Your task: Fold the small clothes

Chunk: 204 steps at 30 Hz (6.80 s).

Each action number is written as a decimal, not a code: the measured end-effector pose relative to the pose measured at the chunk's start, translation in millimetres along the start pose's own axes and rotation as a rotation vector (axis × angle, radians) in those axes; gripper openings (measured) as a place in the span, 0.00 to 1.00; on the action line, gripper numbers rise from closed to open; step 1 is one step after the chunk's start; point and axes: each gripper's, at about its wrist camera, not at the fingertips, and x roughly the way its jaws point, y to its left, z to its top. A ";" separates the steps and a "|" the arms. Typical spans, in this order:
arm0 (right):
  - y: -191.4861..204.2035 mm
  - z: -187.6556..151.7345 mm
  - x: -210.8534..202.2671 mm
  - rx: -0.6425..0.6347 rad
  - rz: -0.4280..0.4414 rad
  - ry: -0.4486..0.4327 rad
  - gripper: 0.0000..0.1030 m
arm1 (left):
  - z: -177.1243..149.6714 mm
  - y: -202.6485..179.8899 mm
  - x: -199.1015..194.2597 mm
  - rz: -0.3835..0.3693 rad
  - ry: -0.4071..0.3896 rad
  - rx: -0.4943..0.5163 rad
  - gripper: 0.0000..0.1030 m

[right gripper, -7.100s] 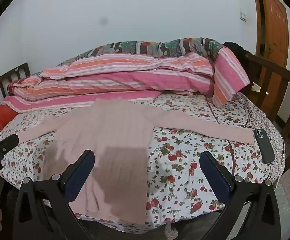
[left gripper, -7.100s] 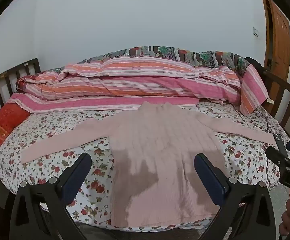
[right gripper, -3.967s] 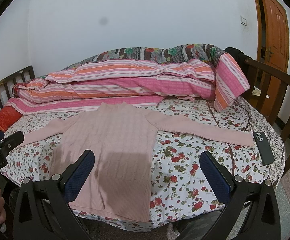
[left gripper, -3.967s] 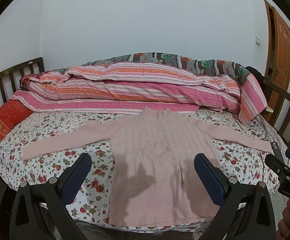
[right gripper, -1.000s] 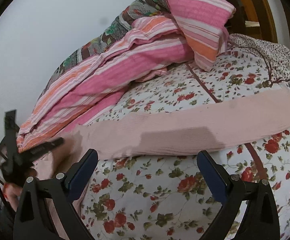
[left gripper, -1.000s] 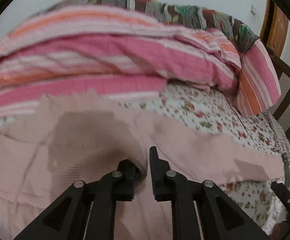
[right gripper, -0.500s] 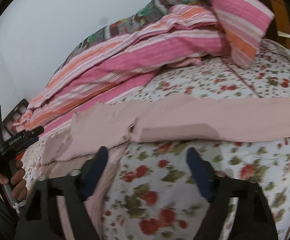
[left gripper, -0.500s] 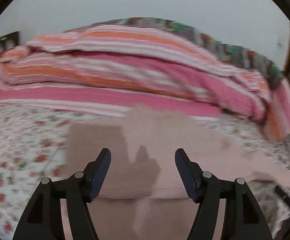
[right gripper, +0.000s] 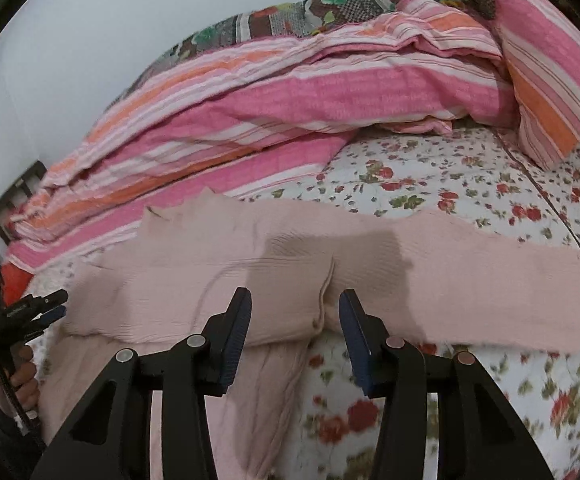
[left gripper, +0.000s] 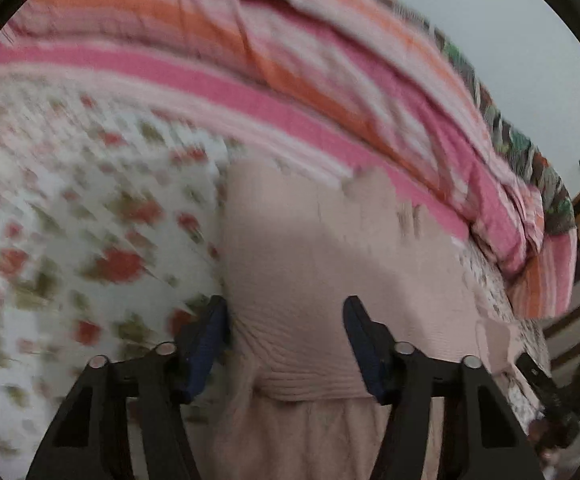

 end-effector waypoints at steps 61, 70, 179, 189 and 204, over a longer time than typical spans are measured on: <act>-246.9 -21.2 -112.8 0.318 -0.389 -0.173 0.06 | -20.3 -10.8 -12.9 0.105 -0.118 0.180 0.70; -139.8 35.9 -144.0 0.073 -0.434 -0.302 0.06 | -17.1 18.1 -55.4 0.056 -0.235 0.081 0.76; 14.5 3.2 32.9 -0.106 -0.165 0.034 0.89 | -15.3 -19.0 -16.1 0.183 -0.216 0.134 0.14; 14.8 2.7 38.8 -0.118 -0.163 0.055 0.89 | -21.2 -32.3 -38.2 0.140 -0.324 0.220 0.42; 4.0 -2.8 48.6 -0.061 -0.110 0.104 0.89 | -28.3 -45.8 -3.7 0.232 -0.188 0.307 0.42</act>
